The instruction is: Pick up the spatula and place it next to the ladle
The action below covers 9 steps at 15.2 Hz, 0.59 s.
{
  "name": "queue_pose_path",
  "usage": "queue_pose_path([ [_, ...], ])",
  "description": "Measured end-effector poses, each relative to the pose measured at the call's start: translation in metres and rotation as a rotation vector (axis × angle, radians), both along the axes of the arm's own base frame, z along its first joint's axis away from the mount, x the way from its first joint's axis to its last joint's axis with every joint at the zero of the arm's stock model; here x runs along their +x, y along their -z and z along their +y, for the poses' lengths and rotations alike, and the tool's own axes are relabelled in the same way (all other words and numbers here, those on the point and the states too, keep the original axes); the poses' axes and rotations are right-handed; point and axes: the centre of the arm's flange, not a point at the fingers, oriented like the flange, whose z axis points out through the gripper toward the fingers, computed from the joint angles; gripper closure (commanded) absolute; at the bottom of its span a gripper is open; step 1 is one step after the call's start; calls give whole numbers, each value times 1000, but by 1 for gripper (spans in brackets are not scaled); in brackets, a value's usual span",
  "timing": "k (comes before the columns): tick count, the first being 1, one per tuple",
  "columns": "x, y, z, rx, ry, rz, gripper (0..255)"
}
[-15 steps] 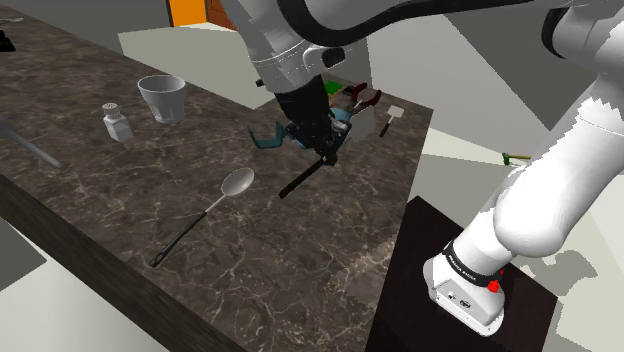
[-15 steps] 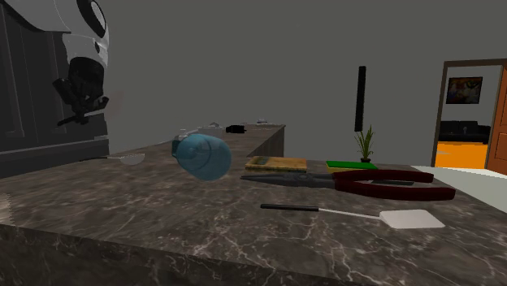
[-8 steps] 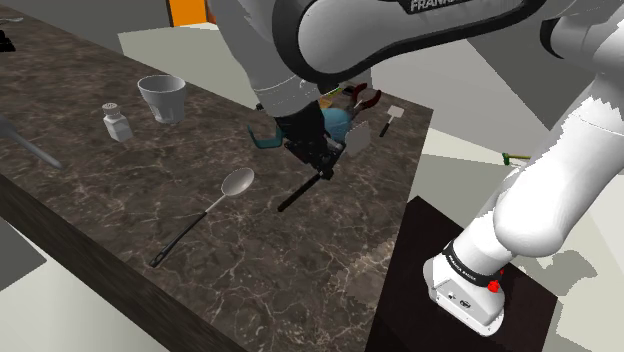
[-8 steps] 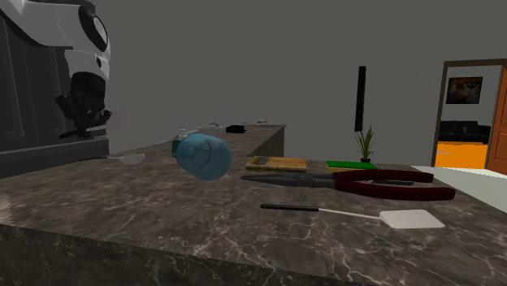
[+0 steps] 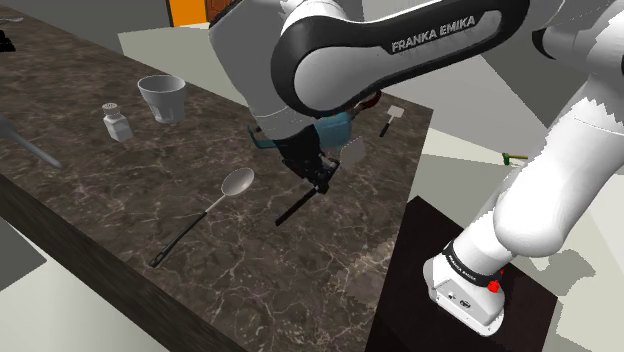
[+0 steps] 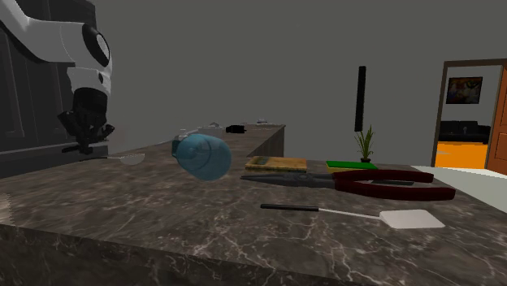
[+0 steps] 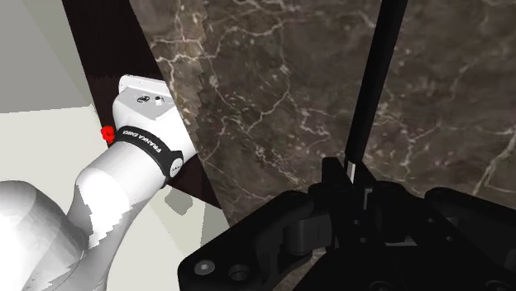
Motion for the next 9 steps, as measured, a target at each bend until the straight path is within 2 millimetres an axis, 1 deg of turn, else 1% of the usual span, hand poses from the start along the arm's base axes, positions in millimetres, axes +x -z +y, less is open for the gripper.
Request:
queue_pose_path([
  [4, -2, 18, 0, 0, 0, 0, 255],
  [9, 0, 20, 0, 0, 0, 0, 255],
])
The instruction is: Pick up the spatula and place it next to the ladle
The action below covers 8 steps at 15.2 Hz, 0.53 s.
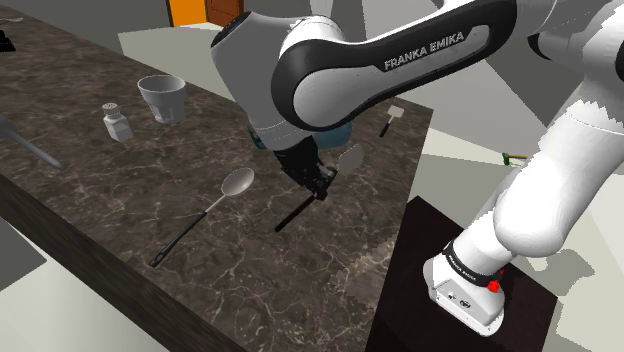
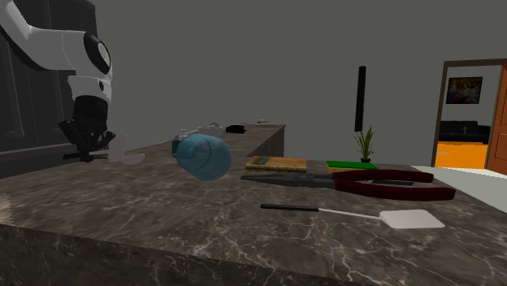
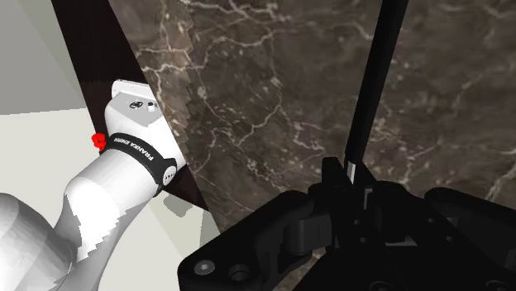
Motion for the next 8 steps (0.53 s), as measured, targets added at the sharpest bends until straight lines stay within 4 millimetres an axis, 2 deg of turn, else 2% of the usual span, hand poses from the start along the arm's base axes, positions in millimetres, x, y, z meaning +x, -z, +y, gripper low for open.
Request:
queue_pose_path([
  [1, 0, 0, 0, 0, 0, 0, 0],
  [7, 0, 0, 0, 0, 0, 0, 0],
  [8, 2, -5, 2, 0, 0, 0, 0],
])
